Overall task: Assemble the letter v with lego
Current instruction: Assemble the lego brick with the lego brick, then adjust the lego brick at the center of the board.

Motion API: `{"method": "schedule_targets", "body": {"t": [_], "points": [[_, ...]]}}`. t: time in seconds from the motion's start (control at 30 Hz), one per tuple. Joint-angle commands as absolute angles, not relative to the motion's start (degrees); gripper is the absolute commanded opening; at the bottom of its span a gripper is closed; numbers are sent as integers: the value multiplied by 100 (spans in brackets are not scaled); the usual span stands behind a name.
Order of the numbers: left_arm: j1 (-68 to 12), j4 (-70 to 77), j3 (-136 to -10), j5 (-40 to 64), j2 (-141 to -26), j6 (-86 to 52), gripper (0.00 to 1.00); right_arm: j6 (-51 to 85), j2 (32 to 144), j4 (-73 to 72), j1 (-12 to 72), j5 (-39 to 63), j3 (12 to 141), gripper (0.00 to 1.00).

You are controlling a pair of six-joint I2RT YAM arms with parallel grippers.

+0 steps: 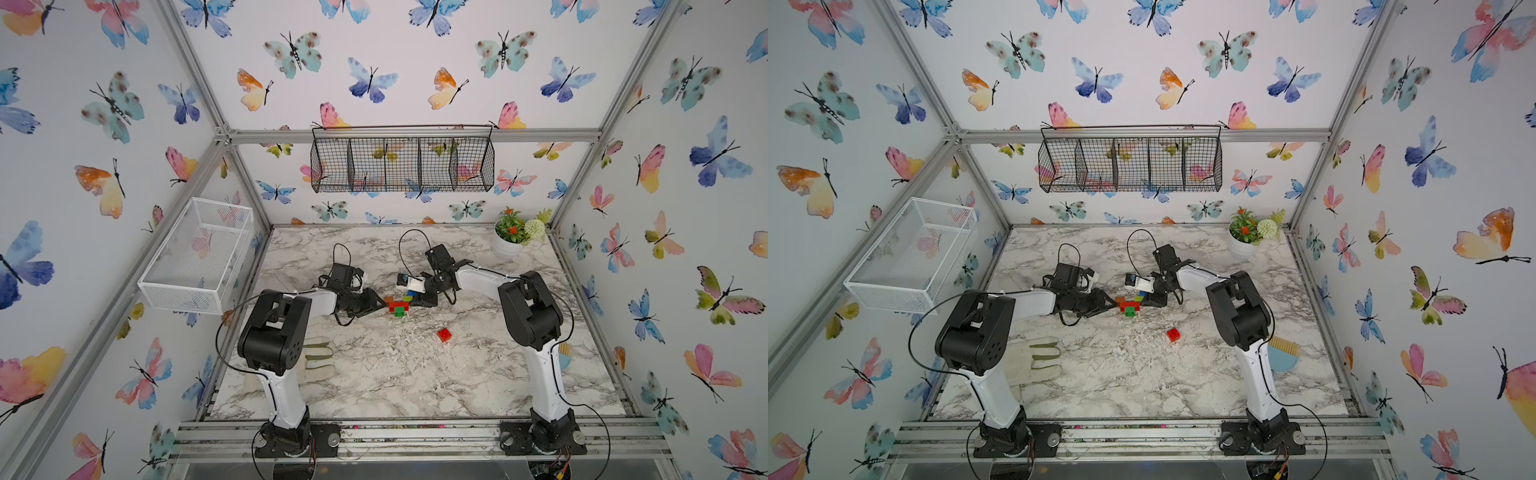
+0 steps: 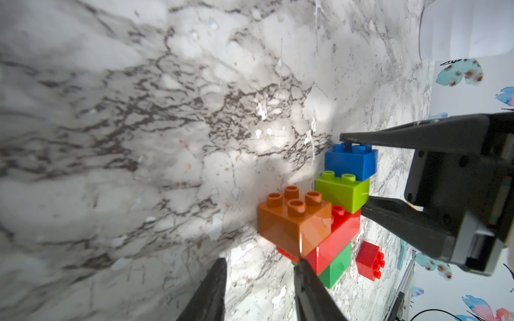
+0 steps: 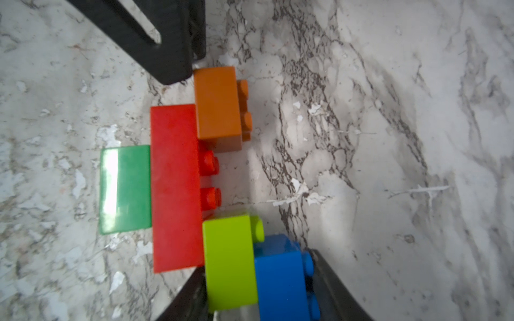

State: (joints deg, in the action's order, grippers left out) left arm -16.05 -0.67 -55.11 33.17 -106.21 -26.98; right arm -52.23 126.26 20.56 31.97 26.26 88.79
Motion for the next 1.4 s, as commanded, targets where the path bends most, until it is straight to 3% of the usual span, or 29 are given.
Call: {"method": "schedule_targets", "body": {"t": [0.0,0.5,0.93,1.07,1.13,1.2,1.27,1.37], "points": [[-1556,-564,-5317,2988,-10670,-2624,44,-5370,12744,2395,3224,2602,8881,49],[-1556,-606,-5342,2988,-10556,-2637,43,-5397,12882,2650,3222,2646,9114,44],[-1485,-715,-5354,3058,-10215,-2593,55,-4440,11947,2194,3217,1869,8717,70],[-1424,-821,-5351,3066,-10031,-2532,62,-2656,11374,2009,3217,977,8413,73],[-1400,-882,-5351,3065,-9913,-2500,66,-1513,11279,2646,3217,612,8668,75],[-1367,-935,-5357,3046,-9791,-2487,71,-475,11136,3161,3217,639,8719,79],[-1345,-976,-5410,3049,-9701,-2465,73,293,10808,3310,3217,954,8276,90],[-1329,-1080,-5524,3057,-9643,-2407,74,1056,10186,3177,3222,1114,7278,90]]}}
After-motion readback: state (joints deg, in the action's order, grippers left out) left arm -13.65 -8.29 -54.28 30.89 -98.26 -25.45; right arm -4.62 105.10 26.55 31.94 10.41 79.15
